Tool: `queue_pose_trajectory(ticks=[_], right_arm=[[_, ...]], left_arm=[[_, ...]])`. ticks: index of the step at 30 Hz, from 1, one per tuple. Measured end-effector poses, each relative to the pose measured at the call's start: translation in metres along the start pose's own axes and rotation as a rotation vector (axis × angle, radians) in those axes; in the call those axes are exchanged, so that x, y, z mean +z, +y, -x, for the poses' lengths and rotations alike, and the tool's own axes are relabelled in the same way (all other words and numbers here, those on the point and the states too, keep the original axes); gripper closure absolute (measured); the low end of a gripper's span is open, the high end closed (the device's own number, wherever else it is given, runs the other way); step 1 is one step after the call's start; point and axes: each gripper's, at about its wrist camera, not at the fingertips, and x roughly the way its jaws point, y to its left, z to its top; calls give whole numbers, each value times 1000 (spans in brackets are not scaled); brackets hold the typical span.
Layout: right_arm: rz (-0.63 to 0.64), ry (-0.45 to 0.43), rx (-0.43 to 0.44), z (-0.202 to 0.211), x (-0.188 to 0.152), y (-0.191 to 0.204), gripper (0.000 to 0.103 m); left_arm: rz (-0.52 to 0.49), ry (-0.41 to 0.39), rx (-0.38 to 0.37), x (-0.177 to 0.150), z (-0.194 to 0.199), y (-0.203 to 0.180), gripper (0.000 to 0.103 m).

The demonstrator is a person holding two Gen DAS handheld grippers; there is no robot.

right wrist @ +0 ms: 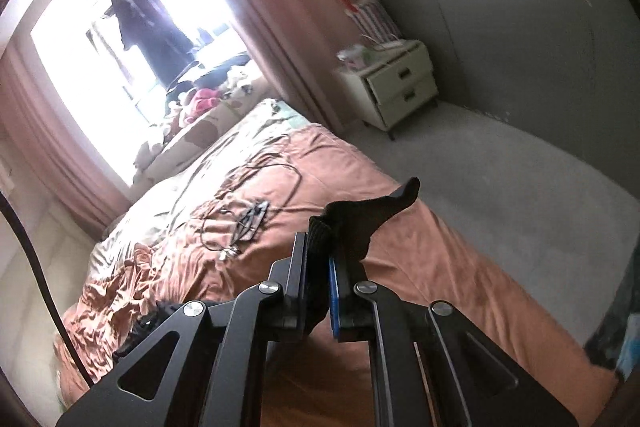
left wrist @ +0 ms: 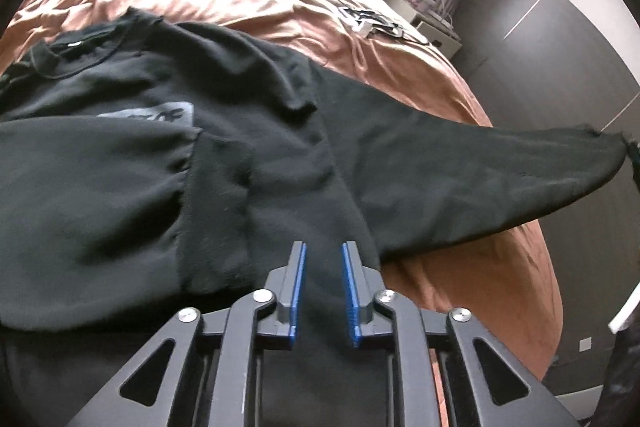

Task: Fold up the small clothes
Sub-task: 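Grasp and lift the other sleeve cuff with the right tool while the left tool holds the body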

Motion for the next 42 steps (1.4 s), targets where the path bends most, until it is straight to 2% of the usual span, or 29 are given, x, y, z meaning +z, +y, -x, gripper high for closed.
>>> queue_pose_trajectory(ticks=[5,9,12,14,20,25,27,31,35,39,42], right_arm=[[36,-5,23,-7,7,19,98],[65,-10,48,-4,14,28,98],[95,-18,61,0,17,35,98],[109,-22,73,3,20,40,98],[165,-45,98,6,25,62,99],[225,-52,126,5,20,85,99],[246,-68,139,5,19,94,99],[296,-71,176,1,15,113,99],[337,-75,208,0,12,126,99],[358,-64,251,-6,9,134,99],[372,-53,266,-9,10,140,99]], left_arm=[[13,19,-15,3,-20,-6,90],[21,31,-48,0,-32,-10,91],[-6,37,-39,-3,-37,-17,91],[11,51,-53,-3,-41,-16,91],[47,87,-29,-2,-62,-14,91],[-1,107,24,2,-67,-21,91],[-8,109,31,4,-63,-22,91],[-28,85,-1,4,-40,-21,91],[0,54,-1,9,-9,-6,90],[16,8,24,17,24,13,87],[33,-29,49,22,51,32,81]])
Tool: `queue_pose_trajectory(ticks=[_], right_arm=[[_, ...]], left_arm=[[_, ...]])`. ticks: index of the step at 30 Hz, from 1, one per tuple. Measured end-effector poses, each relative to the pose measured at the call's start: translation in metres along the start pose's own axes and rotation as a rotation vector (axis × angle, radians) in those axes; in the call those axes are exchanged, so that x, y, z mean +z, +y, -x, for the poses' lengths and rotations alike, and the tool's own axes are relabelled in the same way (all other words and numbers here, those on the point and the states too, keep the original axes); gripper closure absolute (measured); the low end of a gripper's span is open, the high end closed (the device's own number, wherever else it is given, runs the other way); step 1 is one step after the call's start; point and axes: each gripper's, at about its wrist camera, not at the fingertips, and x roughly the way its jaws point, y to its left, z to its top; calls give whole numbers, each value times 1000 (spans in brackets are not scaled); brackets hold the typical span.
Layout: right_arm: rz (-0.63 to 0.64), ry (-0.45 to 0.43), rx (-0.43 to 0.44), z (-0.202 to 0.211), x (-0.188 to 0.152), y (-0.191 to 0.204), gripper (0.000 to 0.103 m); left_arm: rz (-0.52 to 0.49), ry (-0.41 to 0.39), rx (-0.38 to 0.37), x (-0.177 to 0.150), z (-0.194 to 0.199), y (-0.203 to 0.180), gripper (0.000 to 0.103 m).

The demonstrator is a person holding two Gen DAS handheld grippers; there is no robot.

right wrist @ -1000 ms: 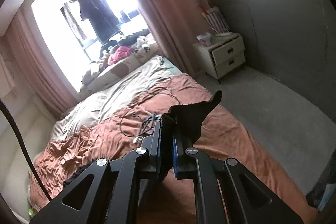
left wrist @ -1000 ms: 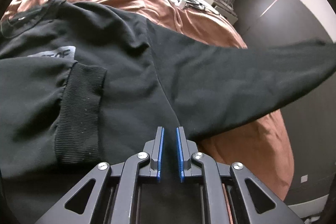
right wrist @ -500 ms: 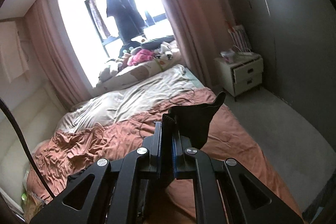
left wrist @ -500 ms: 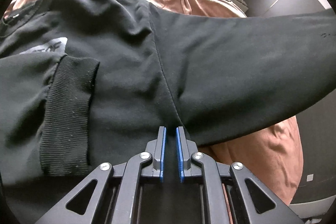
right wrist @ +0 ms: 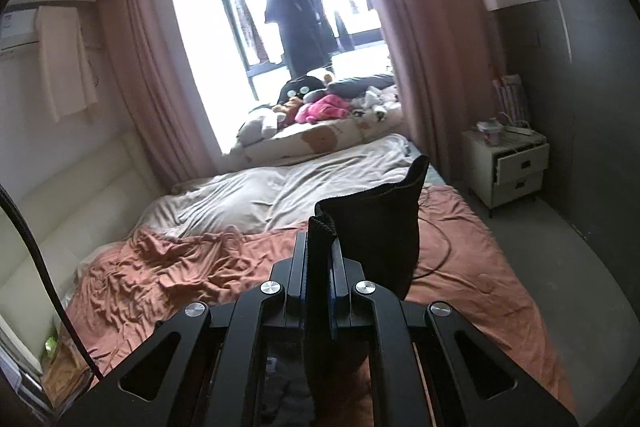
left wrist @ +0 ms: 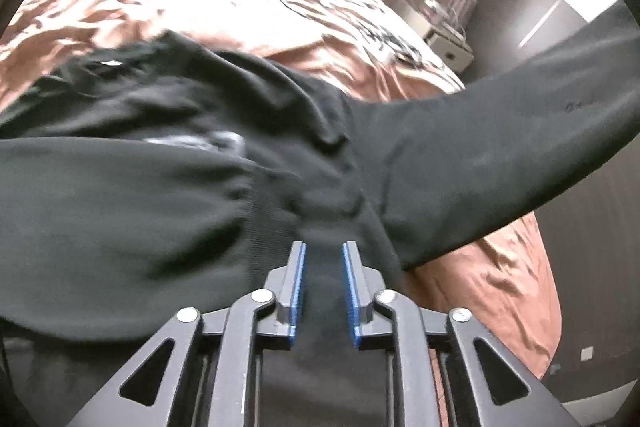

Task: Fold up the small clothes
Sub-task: 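Carry the raised sleeve with the right tool across the sweatshirt body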

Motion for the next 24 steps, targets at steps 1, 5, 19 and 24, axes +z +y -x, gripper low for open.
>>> queue_pose_trajectory(ticks=[1,5,19,24], right_arm=[[1,2,4,-1,2,2,99],[10,12,27,-15,7,13,99],[46,53,123,-62,8,56,99],[48,64,144,-77,8,80,99]], left_arm=[[5,-11,0,0,9,7,80],[9,-90,29,-5,60,38,69],[81,-209,180,-13,179,158,63],[103,-235,200,-25,200,194,63]])
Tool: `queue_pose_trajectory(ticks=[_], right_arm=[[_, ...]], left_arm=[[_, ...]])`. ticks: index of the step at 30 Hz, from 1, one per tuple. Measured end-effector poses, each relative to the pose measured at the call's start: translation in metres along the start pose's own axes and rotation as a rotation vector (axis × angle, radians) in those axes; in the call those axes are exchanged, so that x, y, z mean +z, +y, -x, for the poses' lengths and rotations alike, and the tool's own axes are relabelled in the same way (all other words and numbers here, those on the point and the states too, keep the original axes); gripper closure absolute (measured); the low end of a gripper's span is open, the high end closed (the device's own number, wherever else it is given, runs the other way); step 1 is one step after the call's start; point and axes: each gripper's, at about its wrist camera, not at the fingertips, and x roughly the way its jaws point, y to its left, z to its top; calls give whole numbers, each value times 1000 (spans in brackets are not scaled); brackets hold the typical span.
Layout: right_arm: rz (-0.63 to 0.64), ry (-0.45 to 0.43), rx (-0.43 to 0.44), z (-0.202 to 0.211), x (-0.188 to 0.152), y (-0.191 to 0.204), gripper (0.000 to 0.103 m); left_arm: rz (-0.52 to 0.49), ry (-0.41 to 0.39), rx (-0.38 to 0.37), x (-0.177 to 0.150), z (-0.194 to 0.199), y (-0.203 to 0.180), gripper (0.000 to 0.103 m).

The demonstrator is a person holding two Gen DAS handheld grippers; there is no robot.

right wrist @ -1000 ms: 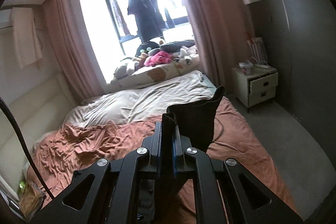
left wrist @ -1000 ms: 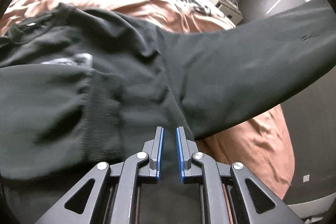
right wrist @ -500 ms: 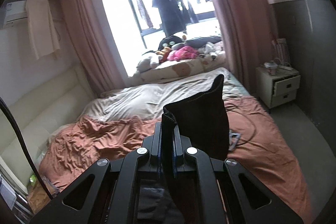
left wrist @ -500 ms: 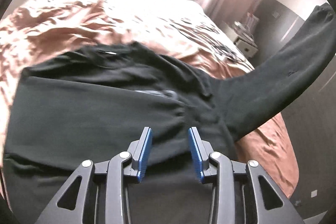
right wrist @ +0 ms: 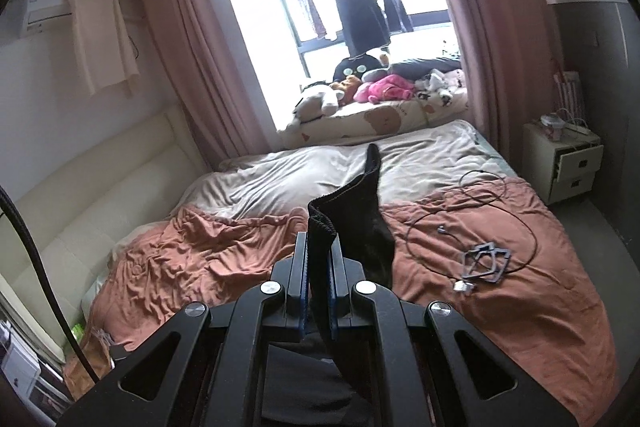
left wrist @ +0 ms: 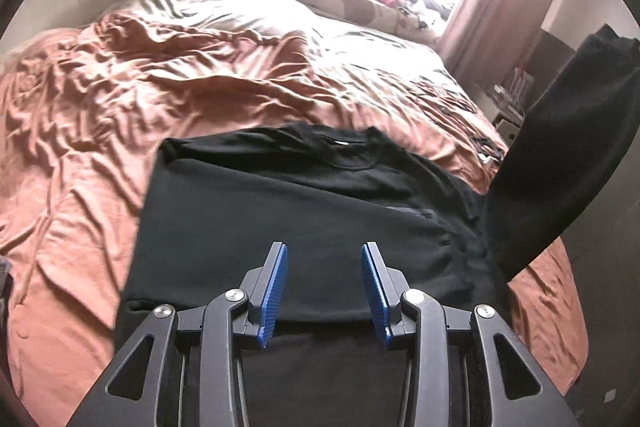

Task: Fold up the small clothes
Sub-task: 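Carry the raised sleeve with the right tool across the sweatshirt body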

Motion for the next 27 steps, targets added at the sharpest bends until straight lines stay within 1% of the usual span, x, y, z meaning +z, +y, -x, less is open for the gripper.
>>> queue_pose_trajectory(ticks=[6,13,21,27], right_arm=[[19,28,30,-28,1,25,99],[49,69,55,-57,0,51,99],[79,138,63,-91,-3,82,99],[111,199,66,-117,-12,103,99]], left_arm=[[31,4,22,-11,5,40,62],[56,1,39,-25,10,75,62],[113,9,42,-37,10,118,62],[156,14,68,-49,18,151,62]])
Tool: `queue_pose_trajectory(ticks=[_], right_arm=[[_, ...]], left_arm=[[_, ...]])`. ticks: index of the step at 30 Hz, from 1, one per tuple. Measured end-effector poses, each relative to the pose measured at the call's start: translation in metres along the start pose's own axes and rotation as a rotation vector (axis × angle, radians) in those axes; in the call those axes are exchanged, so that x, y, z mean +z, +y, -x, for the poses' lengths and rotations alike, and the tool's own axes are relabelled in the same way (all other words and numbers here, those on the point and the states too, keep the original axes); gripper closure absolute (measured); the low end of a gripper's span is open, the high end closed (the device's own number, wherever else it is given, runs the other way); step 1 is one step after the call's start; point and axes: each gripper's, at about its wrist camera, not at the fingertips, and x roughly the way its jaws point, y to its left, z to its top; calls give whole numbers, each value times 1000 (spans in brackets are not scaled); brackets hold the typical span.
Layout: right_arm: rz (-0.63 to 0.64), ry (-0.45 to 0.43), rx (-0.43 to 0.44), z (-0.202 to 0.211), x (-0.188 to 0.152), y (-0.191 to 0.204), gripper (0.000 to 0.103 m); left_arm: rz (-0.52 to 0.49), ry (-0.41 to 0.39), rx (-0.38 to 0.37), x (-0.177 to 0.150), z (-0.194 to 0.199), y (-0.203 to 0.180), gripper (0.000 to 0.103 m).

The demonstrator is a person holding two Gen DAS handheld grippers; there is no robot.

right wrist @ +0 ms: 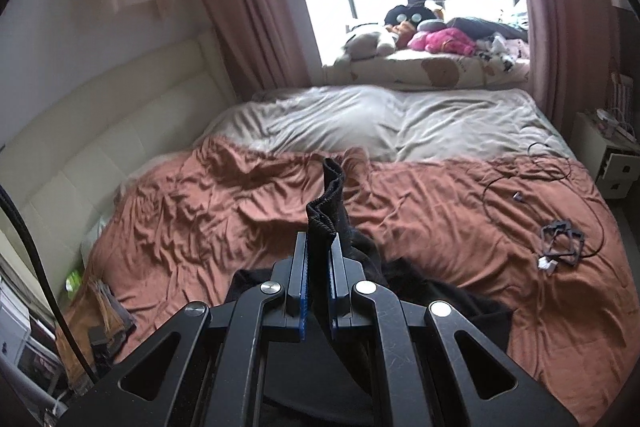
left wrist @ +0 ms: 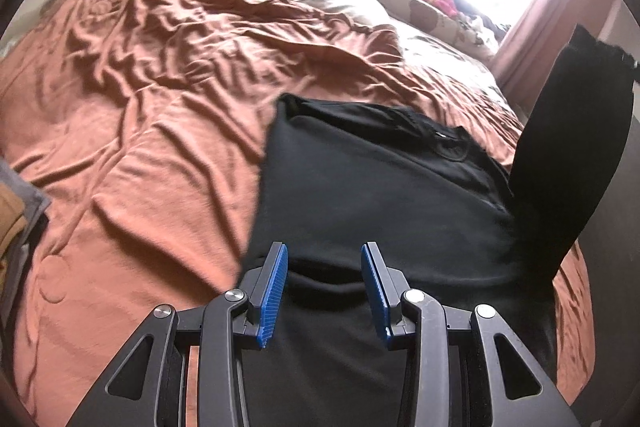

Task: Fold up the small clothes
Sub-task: 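Carry the raised sleeve with the right tool across the sweatshirt body, then lower the sleeve onto the shirt body and open the right tool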

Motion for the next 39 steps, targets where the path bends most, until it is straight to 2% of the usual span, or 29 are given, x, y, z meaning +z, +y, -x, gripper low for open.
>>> queue_pose_trajectory(ticks=[4,8,18,29,30,32,34,35,36,39], right_arm=[[-1,69,-7,-31,-11,12,99],[14,130,-23,-68,-17,30,99],[64,239,-68,-146,-40,82,99],[99,339,-98,-188,-66,127,96],[102,355,-82,-188,-66,131,93],[101,366,-63,-184,-65,133,80],[114,367,-70,-174,-64,134,33],[120,359,-73,-170,-65,132,27],[125,351,-75,-163,-64,131,24],[122,356,-58,-146,-69,126,24]], left_arm=[[30,-13,16,-4,10,23,62],[66,-34,26,-11,19,49,51],[115,-9,50,-32,16,101,51],[202,-26,47,-44,34,140,51],[207,-26,46,-45,36,141,51],[210,-29,51,-45,40,140,51],[210,-35,54,-45,44,138,51],[211,-36,54,-44,46,137,51],[213,-40,54,-44,48,135,51],[211,-45,59,-41,54,126,50]])
